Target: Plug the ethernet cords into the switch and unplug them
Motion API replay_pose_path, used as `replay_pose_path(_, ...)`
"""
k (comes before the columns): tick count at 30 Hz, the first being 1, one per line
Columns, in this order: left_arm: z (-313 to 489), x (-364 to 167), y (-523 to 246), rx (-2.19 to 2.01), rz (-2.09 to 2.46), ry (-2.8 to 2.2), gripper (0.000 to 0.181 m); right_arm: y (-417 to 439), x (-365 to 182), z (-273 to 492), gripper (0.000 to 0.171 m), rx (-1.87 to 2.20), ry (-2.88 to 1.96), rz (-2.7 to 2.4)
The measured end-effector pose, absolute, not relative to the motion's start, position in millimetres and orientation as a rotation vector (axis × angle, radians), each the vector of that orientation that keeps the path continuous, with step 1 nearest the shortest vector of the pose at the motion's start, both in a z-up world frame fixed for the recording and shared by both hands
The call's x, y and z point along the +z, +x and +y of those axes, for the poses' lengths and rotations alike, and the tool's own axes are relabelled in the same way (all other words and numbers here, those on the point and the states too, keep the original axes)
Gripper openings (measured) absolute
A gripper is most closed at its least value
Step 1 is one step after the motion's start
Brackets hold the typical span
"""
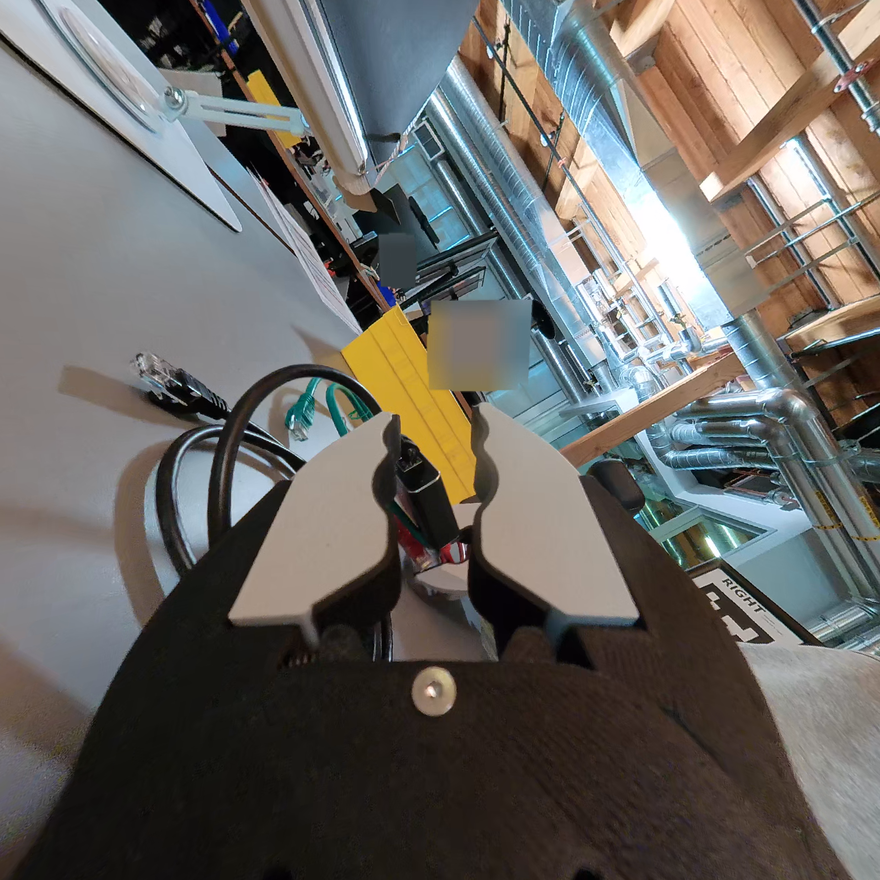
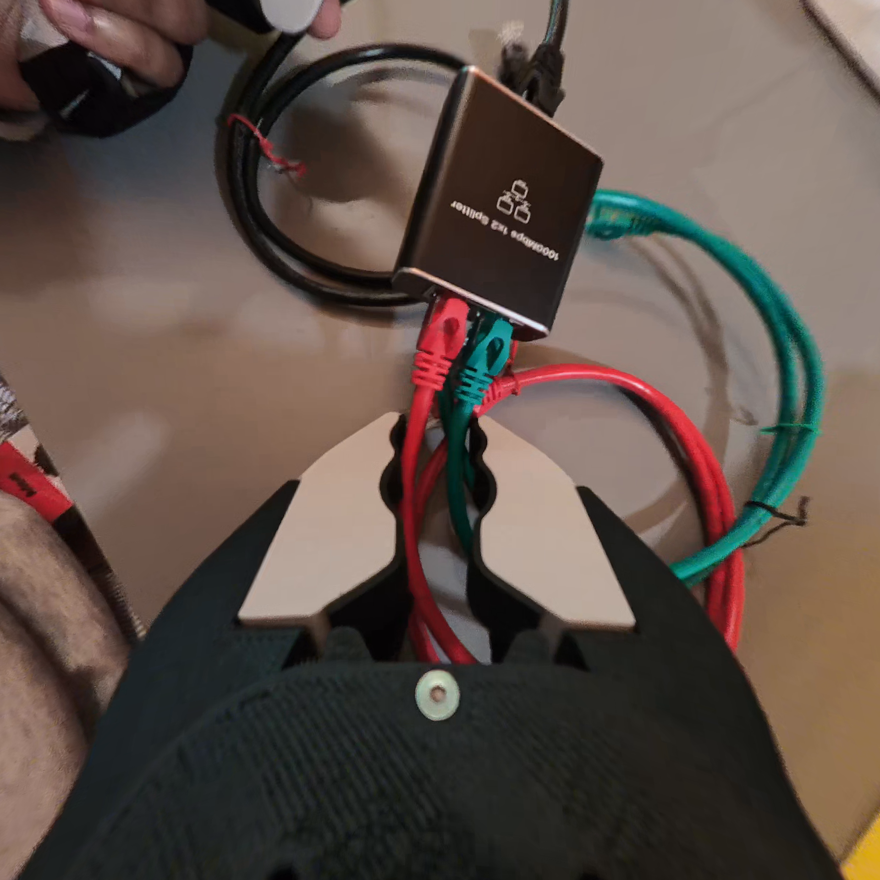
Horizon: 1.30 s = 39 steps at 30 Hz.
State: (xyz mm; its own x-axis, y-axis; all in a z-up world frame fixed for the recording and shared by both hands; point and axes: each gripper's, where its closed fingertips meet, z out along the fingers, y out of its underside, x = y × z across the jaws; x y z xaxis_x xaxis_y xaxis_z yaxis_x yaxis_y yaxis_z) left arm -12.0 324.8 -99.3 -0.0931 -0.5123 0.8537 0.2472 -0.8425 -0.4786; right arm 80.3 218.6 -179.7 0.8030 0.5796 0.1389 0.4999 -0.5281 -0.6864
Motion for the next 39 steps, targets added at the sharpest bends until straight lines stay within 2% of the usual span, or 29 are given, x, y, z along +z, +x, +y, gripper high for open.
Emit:
replay_pose_path(6,337,-85,-31,-1.938,0.204,-1.566,0.028,102,-113,233,0.024,0.066,-1.999,-0.648)
replay_pose_path(10,350,-72,-56,-1.857,0.103,-1.447,0.028,119,-48,237,0.022,0.086,-1.836,-0.548)
replay_pose_path(16,346,-75,-49,-1.902,0.124,-1.475,0.029,169,54,228,0.018,0.064,-1.662,-0.391)
replay_pose_path(18,339,-74,-42,-1.906,0.178,-1.488,0.029,198,84,218,0.007,0.036,-1.596,-0.301)
replay_pose_path(20,334,-74,-36,-1.908,0.22,-1.5,0.029,227,100,206,0.006,0.023,-1.58,-0.209)
replay_pose_path(24,331,-77,-30,-1.942,0.218,-1.511,0.029,284,99,184,0.006,0.025,-1.599,-0.003)
replay_pose_path(32,327,-79,-26,-1.952,0.215,-1.526,0.029,373,102,138,0.006,-0.364,-1.598,0.126)
replay_pose_path(39,324,-82,-21,-1.979,0.203,-1.543,0.029,388,39,158,0.006,-0.444,-1.695,0.19)
